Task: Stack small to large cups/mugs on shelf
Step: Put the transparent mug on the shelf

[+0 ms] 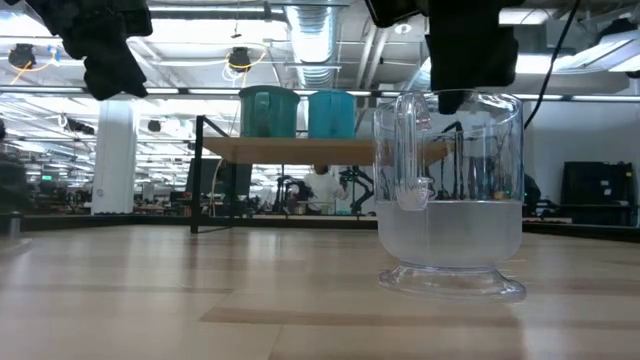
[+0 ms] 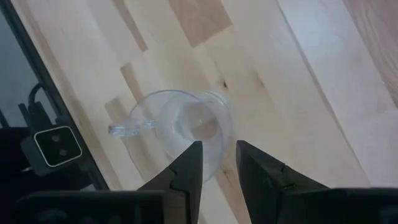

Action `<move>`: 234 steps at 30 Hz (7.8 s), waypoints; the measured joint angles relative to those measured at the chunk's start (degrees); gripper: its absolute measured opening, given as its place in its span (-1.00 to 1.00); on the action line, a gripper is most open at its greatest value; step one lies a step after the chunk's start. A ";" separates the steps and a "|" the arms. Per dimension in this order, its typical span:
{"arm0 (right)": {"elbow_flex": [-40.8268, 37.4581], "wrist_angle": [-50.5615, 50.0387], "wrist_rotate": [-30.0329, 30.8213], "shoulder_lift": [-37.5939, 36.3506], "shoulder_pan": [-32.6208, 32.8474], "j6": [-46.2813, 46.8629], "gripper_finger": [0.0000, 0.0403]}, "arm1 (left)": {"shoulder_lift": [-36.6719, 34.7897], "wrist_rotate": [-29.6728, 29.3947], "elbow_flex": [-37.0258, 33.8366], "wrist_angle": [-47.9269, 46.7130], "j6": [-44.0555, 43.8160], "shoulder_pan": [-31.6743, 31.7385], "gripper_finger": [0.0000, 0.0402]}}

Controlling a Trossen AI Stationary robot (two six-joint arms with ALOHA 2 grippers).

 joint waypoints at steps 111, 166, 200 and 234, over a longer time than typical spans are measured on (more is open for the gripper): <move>0.07 -10.45 -2.99 -3.13 -6.83 -6.81 -0.99 | 0.00 -0.52 -0.02 0.04 -3.46 -0.02 -0.43; 49.66 -40.66 3.32 2.86 -54.39 -33.68 -1.00 | -0.01 -3.63 -0.02 -0.63 -3.03 -0.02 -0.43; 39.91 -40.89 3.63 1.66 -54.82 -31.56 -1.00 | 0.00 -3.62 -0.02 -2.36 -1.84 -0.02 -0.43; 33.33 -40.89 2.58 1.36 -55.56 -31.59 -1.00 | -0.02 -3.61 -0.02 -2.75 -1.06 0.00 -0.43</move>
